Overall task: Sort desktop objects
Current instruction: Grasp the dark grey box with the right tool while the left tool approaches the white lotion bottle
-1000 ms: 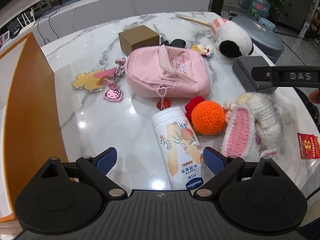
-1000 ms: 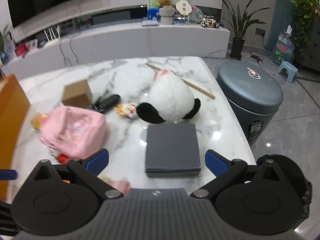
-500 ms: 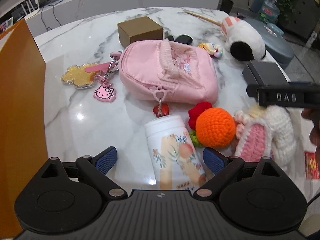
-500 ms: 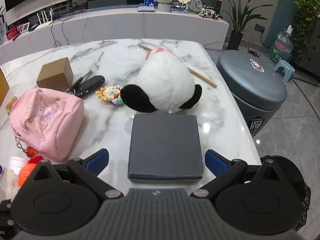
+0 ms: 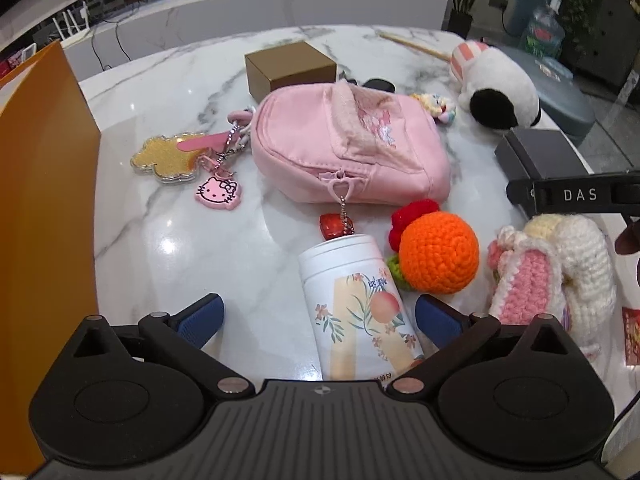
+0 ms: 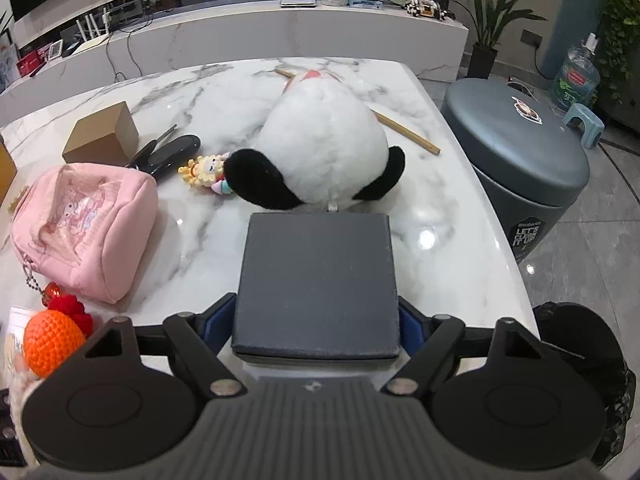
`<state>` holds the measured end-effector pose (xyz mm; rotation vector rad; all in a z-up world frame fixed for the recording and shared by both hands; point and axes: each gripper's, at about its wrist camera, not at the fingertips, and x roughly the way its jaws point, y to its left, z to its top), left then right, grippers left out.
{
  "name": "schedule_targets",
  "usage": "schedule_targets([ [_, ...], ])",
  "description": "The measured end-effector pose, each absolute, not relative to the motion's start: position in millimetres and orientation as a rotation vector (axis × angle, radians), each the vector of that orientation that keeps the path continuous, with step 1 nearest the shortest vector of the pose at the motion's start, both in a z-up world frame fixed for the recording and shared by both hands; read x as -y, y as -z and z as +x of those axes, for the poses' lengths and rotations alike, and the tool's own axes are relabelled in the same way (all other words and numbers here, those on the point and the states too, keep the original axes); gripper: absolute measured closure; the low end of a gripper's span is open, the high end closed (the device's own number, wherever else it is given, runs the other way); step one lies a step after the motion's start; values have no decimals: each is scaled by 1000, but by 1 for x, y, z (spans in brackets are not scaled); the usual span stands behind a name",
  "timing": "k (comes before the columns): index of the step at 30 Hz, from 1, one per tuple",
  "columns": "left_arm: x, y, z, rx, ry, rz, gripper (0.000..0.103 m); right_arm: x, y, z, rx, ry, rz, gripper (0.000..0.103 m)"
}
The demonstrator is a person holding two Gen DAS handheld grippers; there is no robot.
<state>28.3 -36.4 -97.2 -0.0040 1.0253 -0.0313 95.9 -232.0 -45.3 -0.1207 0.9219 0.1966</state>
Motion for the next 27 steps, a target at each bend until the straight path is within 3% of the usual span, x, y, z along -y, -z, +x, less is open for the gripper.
schedule_targets([
  [20, 34, 96, 16, -981, 46, 19, 0, 234, 46, 95, -911, -194, -128, 25],
  [21, 34, 94, 15, -975, 53, 28, 6, 234, 46, 94, -911, -194, -129, 25],
  [22, 35, 92, 14, -969, 56, 34, 22, 234, 45, 94, -911, -195, -131, 25],
  [24, 36, 88, 12, -956, 59, 46, 45, 234, 45, 92, -907, -192, -144, 25],
  [27, 35, 88, 13, -961, 62, 50, 46, 233, 44, 91, -908, -192, -161, 26],
])
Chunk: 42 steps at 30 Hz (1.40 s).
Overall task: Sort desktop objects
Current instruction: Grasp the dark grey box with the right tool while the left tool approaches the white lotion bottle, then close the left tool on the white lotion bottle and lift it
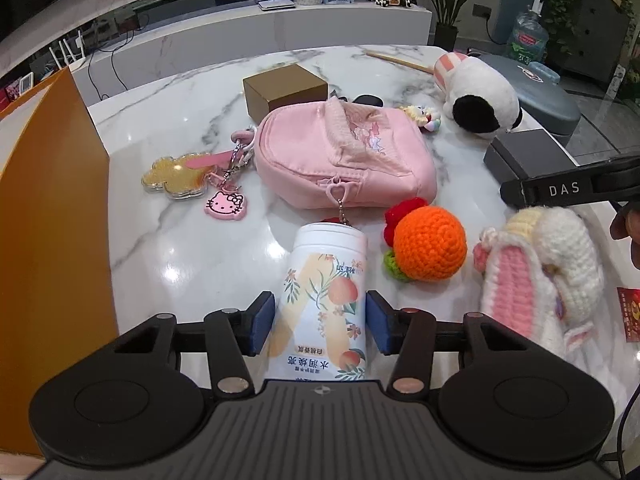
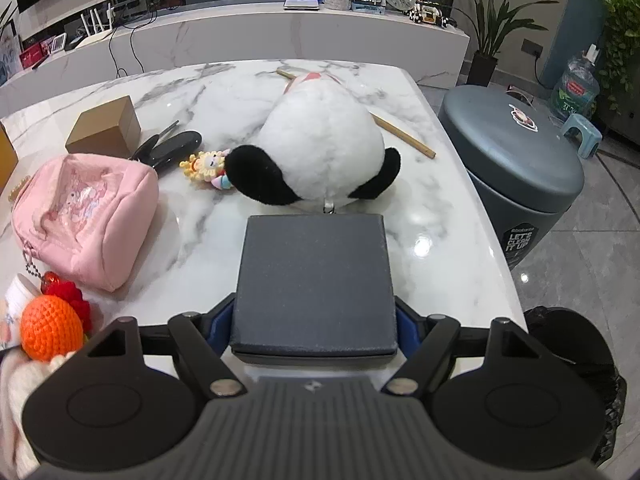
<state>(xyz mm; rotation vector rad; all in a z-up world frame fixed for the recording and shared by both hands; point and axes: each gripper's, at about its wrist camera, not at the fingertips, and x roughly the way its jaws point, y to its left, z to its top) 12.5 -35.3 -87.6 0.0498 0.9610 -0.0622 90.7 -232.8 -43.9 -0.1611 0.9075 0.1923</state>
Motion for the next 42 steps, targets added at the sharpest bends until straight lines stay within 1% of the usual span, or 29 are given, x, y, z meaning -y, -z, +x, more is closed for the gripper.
schedule_targets([
  [9, 31, 80, 9, -959, 84, 20, 47, 236, 31, 84, -881, -194, -155, 26],
  [16, 30, 63, 5, -929, 97, 0, 50, 234, 13, 75, -849, -199, -149, 26],
  [18, 29, 57, 3, -917, 102, -6, 55, 233, 8, 73, -839, -201, -146, 26],
  [19, 28, 55, 2, -913, 103, -9, 62, 233, 6, 71, -835, -200, -145, 26],
  [20, 28, 52, 1, -909, 105, -12, 65, 233, 4, 70, -831, -200, -144, 26],
  [21, 27, 50, 1, -906, 107, -14, 72, 233, 2, 69, -827, -200, -143, 26],
  [22, 26, 49, 0, -905, 108, -14, 76, 232, 0, 68, -823, -200, -144, 26],
  [24, 24, 47, -1, -903, 111, -17, 80, 231, -3, 66, -816, -200, -145, 26],
  [26, 21, 48, -2, -908, 115, -23, 88, 229, -5, 64, -812, -198, -144, 26],
  [28, 17, 50, -3, -919, 117, -36, 90, 228, -6, 62, -809, -196, -143, 26],
  [32, 15, 58, -3, -961, 133, -30, 89, 225, -9, 59, -801, -197, -144, 26],
  [33, 15, 59, -6, -958, 134, -38, 85, 224, -9, 58, -800, -199, -145, 26],
  [34, 16, 59, -7, -952, 145, -43, 70, 223, -10, 57, -798, -199, -146, 26],
  [35, 18, 58, -8, -949, 164, -49, 60, 222, -10, 56, -797, -201, -146, 26],
  [36, 18, 56, -10, -940, 176, -61, 31, 221, -11, 56, -795, -202, -146, 26],
  [37, 20, 55, -12, -925, 189, -79, 11, 221, -11, 56, -793, -203, -146, 26],
  [38, 21, 55, -13, -916, 196, -92, 10, 220, -12, 55, -791, -204, -147, 26],
  [42, 37, 66, -7, -964, 182, -55, 10, 220, -14, 54, -784, -206, -142, 25],
])
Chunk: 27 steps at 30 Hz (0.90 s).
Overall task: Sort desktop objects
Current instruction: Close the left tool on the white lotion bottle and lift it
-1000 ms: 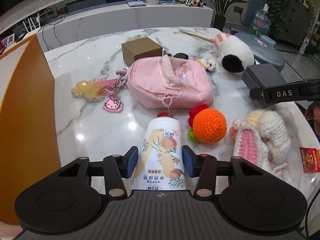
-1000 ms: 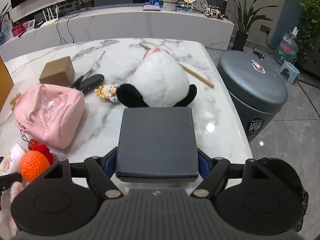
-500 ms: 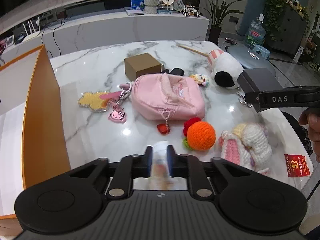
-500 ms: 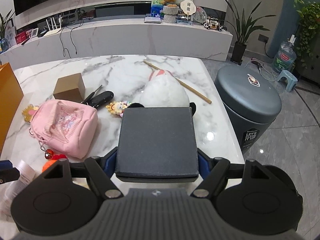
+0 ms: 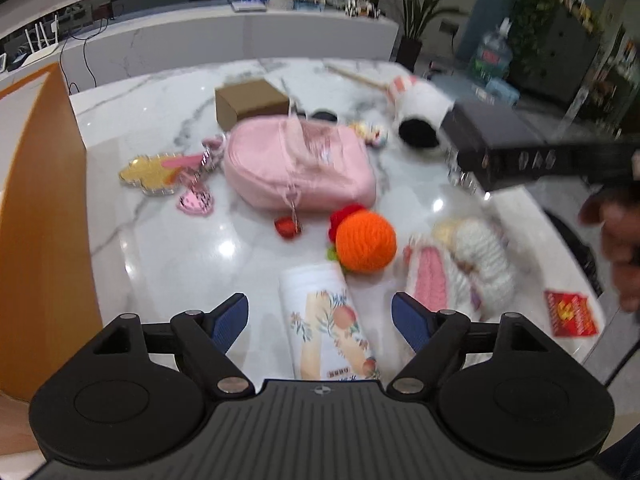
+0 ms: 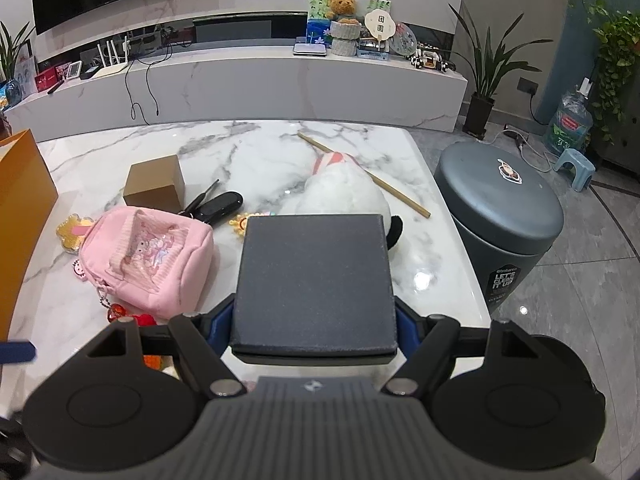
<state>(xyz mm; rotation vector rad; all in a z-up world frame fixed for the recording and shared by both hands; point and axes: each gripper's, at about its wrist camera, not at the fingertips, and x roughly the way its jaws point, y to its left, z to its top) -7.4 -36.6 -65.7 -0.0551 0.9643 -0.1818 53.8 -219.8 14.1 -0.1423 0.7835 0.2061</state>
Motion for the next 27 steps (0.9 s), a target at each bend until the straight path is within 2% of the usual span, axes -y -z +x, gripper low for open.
schedule_targets([
  [2, 42, 75, -5, -989, 165, -34, 11, 221, -15, 54, -781, -207, -136, 25],
  [4, 46, 84, -4, -1016, 170, -18, 21, 223, -17, 54, -778, -205, -130, 25],
  [9, 59, 91, -12, -1002, 169, 100, 22, 228, -21, 53, -769, -206, -112, 25],
  [11, 61, 90, -15, -992, 183, 104, 36, 229, -23, 52, -765, -209, -108, 25],
  [13, 63, 88, -16, -990, 189, 119, 42, 230, -24, 51, -762, -212, -104, 25],
  [18, 59, 86, -16, -990, 195, 107, 48, 233, -28, 49, -755, -213, -94, 25],
  [27, 51, 70, -17, -965, 202, 67, 51, 236, -33, 46, -748, -228, -79, 25],
])
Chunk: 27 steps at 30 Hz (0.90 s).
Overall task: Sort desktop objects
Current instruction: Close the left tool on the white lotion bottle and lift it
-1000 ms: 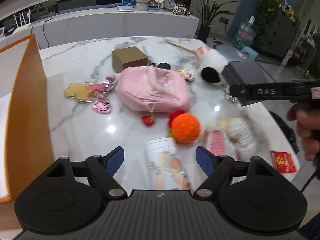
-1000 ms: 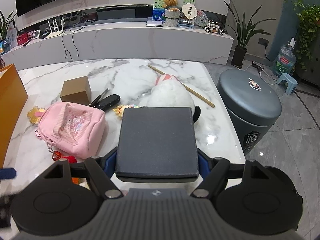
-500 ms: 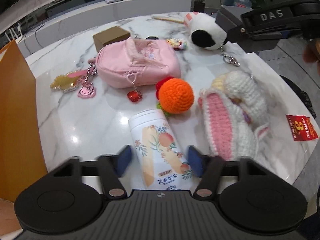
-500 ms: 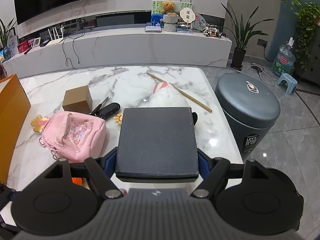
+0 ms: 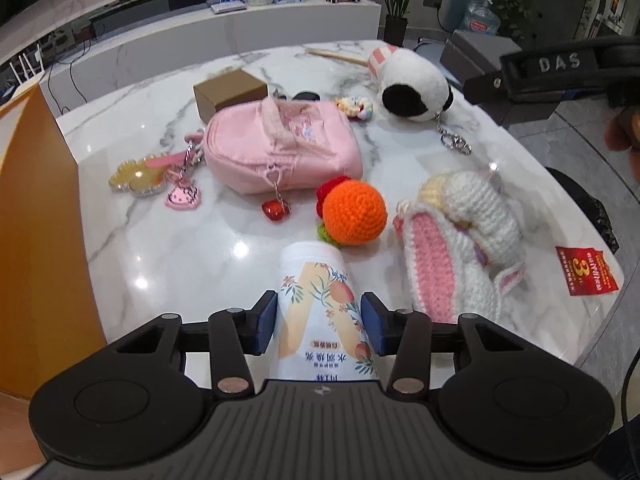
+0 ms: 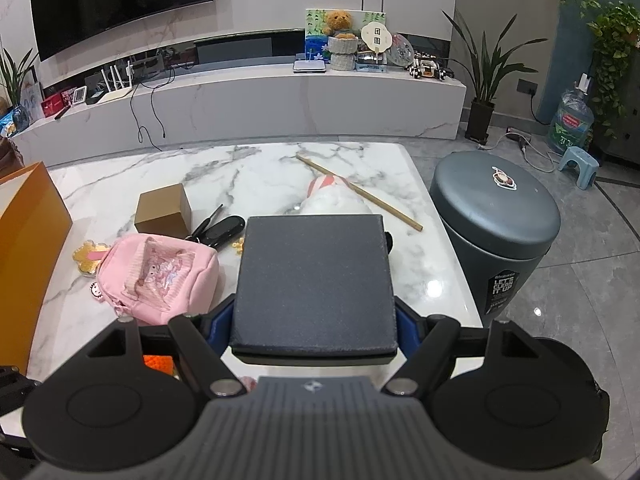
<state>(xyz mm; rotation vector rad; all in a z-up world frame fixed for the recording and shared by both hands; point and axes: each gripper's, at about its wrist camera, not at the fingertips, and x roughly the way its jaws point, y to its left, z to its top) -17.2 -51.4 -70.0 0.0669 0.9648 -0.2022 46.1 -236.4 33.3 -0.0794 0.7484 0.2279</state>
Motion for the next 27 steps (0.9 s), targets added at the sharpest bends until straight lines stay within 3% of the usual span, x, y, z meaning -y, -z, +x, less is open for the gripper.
schedule_targets([
  [14, 40, 68, -14, -1011, 241, 12, 52, 237, -35, 44, -744, -226, -78, 25],
  [27, 22, 16, -13, -882, 235, -50, 52, 235, -42, 42, -732, -236, -73, 25],
])
